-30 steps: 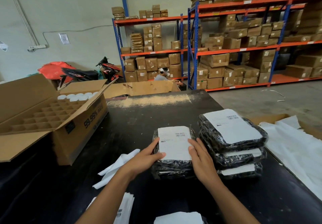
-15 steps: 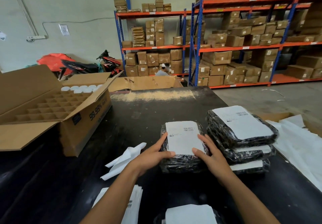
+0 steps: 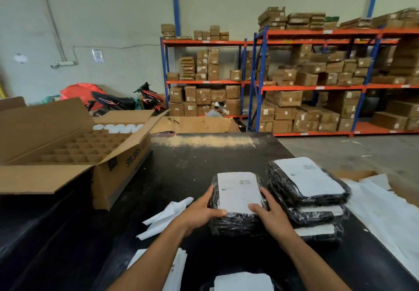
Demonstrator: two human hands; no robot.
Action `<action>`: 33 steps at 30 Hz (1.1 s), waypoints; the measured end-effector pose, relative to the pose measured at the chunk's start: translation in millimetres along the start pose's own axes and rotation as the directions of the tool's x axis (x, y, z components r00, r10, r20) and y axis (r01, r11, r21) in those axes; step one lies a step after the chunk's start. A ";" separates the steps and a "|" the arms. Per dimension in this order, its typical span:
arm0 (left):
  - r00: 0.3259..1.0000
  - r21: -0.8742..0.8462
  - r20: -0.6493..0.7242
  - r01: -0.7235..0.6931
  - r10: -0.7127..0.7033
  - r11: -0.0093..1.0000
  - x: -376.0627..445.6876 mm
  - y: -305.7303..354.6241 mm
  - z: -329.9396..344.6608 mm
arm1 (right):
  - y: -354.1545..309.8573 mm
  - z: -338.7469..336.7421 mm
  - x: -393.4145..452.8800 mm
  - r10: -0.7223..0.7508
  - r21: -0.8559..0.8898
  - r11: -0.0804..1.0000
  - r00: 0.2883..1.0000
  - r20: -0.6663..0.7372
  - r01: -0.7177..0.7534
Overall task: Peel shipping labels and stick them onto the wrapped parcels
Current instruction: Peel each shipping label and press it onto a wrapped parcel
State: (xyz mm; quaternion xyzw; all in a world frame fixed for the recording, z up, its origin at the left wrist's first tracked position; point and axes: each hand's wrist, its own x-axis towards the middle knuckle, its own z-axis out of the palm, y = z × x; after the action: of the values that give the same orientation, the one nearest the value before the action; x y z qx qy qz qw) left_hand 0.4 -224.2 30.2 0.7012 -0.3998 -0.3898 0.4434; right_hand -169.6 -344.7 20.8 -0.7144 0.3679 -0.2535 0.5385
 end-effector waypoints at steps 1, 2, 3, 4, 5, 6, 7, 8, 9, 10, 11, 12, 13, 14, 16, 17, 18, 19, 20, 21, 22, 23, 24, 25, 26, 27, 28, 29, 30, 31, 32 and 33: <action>1.000 0.014 -0.020 -0.007 0.007 1.000 -2.8 2.5 -0.2 | -3.1 0.1 -3.6 -0.035 -0.018 0.999 0.999 0.003 0.035; 0.999 0.023 -0.038 -0.011 0.011 1.000 -7.7 6.7 1.5 | -5.0 -0.4 -5.7 -0.072 -0.031 0.997 0.997 0.006 0.072; 0.998 0.038 -0.060 -0.026 0.029 0.999 -10.9 9.2 4.5 | -6.6 -2.2 -7.6 -0.110 -0.039 0.993 0.994 0.009 0.110; 0.995 0.047 -0.082 -0.045 0.048 0.998 -15.8 11.1 9.5 | -7.1 -4.9 -9.4 -0.146 -0.046 0.988 0.989 0.014 0.147; 0.992 0.062 -0.105 -0.069 0.075 0.996 -20.2 11.4 15.8 | -6.8 -7.8 -11.4 -0.174 -0.049 0.984 0.985 0.014 0.174; 0.988 0.076 -0.122 -0.085 0.094 0.993 -25.6 11.0 22.3 | -4.9 -10.7 -14.2 -0.193 -0.044 0.980 0.981 0.009 0.193; 0.984 0.089 -0.138 -0.100 0.112 0.991 -32.3 11.2 28.3 | -2.8 -13.3 -18.7 -0.204 -0.036 0.978 0.979 0.007 0.204; 0.980 0.093 -0.159 -0.107 0.121 0.990 -41.6 12.8 34.2 | -0.9 -15.8 -25.2 -0.222 -0.026 0.975 0.975 0.010 0.222; 0.974 0.093 -0.183 -0.117 0.133 0.989 -51.3 13.5 38.9 | -0.4 -17.8 -33.2 -0.238 -0.017 0.971 0.971 0.020 0.238; 0.969 0.089 -0.203 -0.126 0.142 0.988 -60.7 13.7 42.4 | -0.6 -19.5 -41.7 -0.250 -0.005 0.968 0.968 0.029 0.250; 0.964 0.087 -0.217 -0.135 0.151 0.987 -69.7 12.4 45.0 | -0.9 -21.2 -50.6 -0.253 0.010 0.967 0.967 0.036 0.253; 0.962 0.083 -0.223 -0.142 0.157 0.986 -78.9 12.0 47.2 | -1.9 -22.8 -60.3 -0.257 0.026 0.966 0.966 0.041 0.256; 0.959 0.082 -0.227 -0.156 0.171 0.984 -88.5 12.7 49.0 | -3.5 -24.2 -70.0 -0.261 0.039 0.965 0.964 0.043 0.259; 0.957 0.084 -0.227 -0.166 0.181 0.983 -97.1 13.8 50.5 | -6.0 -25.6 -79.8 -0.265 0.052 0.963 0.963 0.042 0.263; 0.957 0.096 -0.222 -0.167 0.185 0.981 -113.0 16.4 53.9 | -10.5 -28.2 -99.2 -0.257 0.079 0.964 0.966 0.034 0.253; 0.958 0.099 -0.218 -0.167 0.185 0.981 -121.5 17.7 55.3 | -12.1 -28.7 -108.8 -0.251 0.088 0.965 0.968 0.029 0.247; 0.960 0.094 -0.211 -0.169 0.185 0.981 -129.8 17.9 56.6 | -12.8 -28.8 -119.5 -0.243 0.090 0.967 0.970 0.025 0.240; 0.960 0.091 -0.206 -0.173 0.189 0.981 -139.4 18.3 57.4 | -12.8 -27.6 -130.3 -0.235 0.087 0.969 0.972 0.021 0.232; 0.962 0.089 -0.197 -0.173 0.188 0.981 -148.4 16.6 57.6 | -12.2 -25.4 -142.0 -0.226 0.081 0.971 0.974 0.017 0.224; 0.965 0.088 -0.188 -0.171 0.185 0.981 -157.9 14.4 57.9 | -10.8 -22.6 -153.5 -0.213 0.077 0.974 0.977 0.016 0.211; 0.968 0.085 -0.176 -0.166 0.179 0.982 -166.9 10.7 57.7 | -9.2 -19.5 -164.8 -0.193 0.079 0.978 0.981 0.015 0.192; 0.971 0.086 -0.163 -0.162 0.174 0.983 -177.3 8.0 58.4 | -7.3 -16.5 -176.4 -0.173 0.085 0.982 0.985 0.010 0.172; 0.973 0.084 -0.153 -0.160 0.171 0.984 -185.8 3.7 59.3 | -5.6 -14.4 -187.0 -0.159 0.085 0.984 0.987 0.004 0.158; 0.975 0.081 -0.144 -0.158 0.169 0.984 -193.7 -0.8 61.2 | -4.0 -13.2 -197.1 -0.148 0.078 0.986 0.989 0.000 0.147; 0.978 0.076 -0.135 -0.149 0.158 0.986 -200.0 -6.4 63.9 | -2.6 -13.0 -205.8 -0.135 0.066 0.989 0.991 -0.005 0.135; 0.981 0.063 -0.123 -0.145 0.152 0.987 -206.6 -10.0 67.6 | -1.1 -13.2 -213.9 -0.124 0.056 0.991 0.992 -0.008 0.124; 0.983 0.045 -0.113 -0.139 0.143 0.989 -210.5 -15.5 71.2 | 1.5 -13.2 -221.2 -0.113 0.045 0.993 0.993 -0.013 0.114; 0.985 0.024 -0.105 -0.133 0.135 0.991 -214.5 -19.7 75.5 | 4.6 -12.8 -227.8 -0.100 0.035 0.994 0.995 -0.019 0.100; 0.988 0.009 -0.096 -0.125 0.125 0.992 -217.7 -24.0 79.8 | 8.2 -11.8 -233.9 -0.083 0.016 0.996 0.996 -0.025 0.083; 0.989 0.005 -0.087 -0.120 0.120 0.993 -221.0 -26.9 83.9 | 11.8 -10.6 -239.4 -0.067 -0.016 0.998 0.997 -0.027 0.066; 0.990 -0.001 -0.080 -0.113 0.112 0.994 -223.3 -30.0 87.0 | 15.4 -9.0 -243.6 -0.056 -0.055 0.997 0.998 -0.031 0.055; 0.991 -0.006 -0.080 -0.107 0.106 0.994 -225.4 -31.7 90.3 | 18.3 -7.9 -247.1 -0.053 -0.086 0.995 0.998 -0.038 0.049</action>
State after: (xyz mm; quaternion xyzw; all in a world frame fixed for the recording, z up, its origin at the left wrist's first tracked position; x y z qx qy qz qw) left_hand -159.0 -38.9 16.5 0.6914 -0.4167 -0.3393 0.4829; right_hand -328.7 -154.7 14.0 -0.7405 0.3709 -0.2656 0.4935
